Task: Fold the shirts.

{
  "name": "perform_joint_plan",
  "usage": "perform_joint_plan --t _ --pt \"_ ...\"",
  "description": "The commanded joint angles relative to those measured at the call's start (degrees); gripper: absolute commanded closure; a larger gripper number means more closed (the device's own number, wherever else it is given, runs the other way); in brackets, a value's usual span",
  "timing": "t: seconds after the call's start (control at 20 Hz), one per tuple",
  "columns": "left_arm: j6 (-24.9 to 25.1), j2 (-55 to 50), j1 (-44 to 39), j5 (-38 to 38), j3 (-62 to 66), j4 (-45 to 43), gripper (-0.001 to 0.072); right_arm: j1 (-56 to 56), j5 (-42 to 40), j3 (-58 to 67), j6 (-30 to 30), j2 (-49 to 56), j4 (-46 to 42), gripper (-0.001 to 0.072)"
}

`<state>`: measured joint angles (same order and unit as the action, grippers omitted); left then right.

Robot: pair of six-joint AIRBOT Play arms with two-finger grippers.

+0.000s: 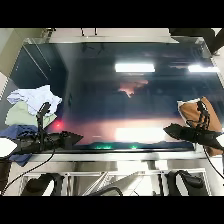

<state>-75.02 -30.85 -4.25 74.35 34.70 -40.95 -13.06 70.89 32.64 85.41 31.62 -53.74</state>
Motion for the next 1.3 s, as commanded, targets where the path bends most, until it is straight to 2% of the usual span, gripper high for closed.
perform_joint_plan --t 0.0,0.35,0.5,0.6,0.65,0.7,0.75,0.85,1.0,1.1,1.25 --pt "0.0 0.1 0.0 0.0 0.0 0.0 0.0686 0.0 0.0 0.0 0.0 0.0 0.0 0.0695" --pt "-0.1 -0.3 0.9 -1.6 1.0 -0.6 0.0685 0.0 0.0 0.0 0.0 -0.1 0.0 0.0695" --pt "-0.1 -5.3 8.0 0.5 9.7 -5.4 0.0685 0.0 0.0 0.0 0.0 -0.1 0.0 0.0695" --pt "0.0 -10.2 15.8 2.1 17.0 -7.5 0.0682 0.0 0.0 0.0 0.0 0.0 0.0 0.0695" --pt "1.0 -13.1 20.1 2.8 20.8 -7.5 0.0614 0.0 0.0 0.0 0.0 0.0 0.0 0.0695" --pt "2.4 -16.0 23.8 3.3 24.0 -7.5 0.0217 0.0 0.0 0.0 0.0 0.0 0.0 0.0695" --pt "2.6 -19.1 27.3 3.2 27.4 -7.6 0.0009 0.0 0.0 0.0 0.0 -0.1 0.0 0.0695" --pt "4.7 -25.2 32.8 0.6 33.0 -7.6 0.0017 0.0 0.0 0.0 0.0 -0.1 0.0 0.0695" --pt "8.2 -34.7 37.1 -7.8 40.2 -9.1 0.0017 0.0 0.0 0.0 0.0 -0.1 0.0 0.0695" --pt "8.2 -42.2 37.2 -11.3 45.3 -15.4 0.0016 0.0 0.0 0.0 0.0 0.0 0.0 0.0695" --pt "7.3 -53.5 36.7 -11.6 50.9 -22.5 0.0016 0.0 0.0 0.0 0.0 -0.1 0.0 0.0695"
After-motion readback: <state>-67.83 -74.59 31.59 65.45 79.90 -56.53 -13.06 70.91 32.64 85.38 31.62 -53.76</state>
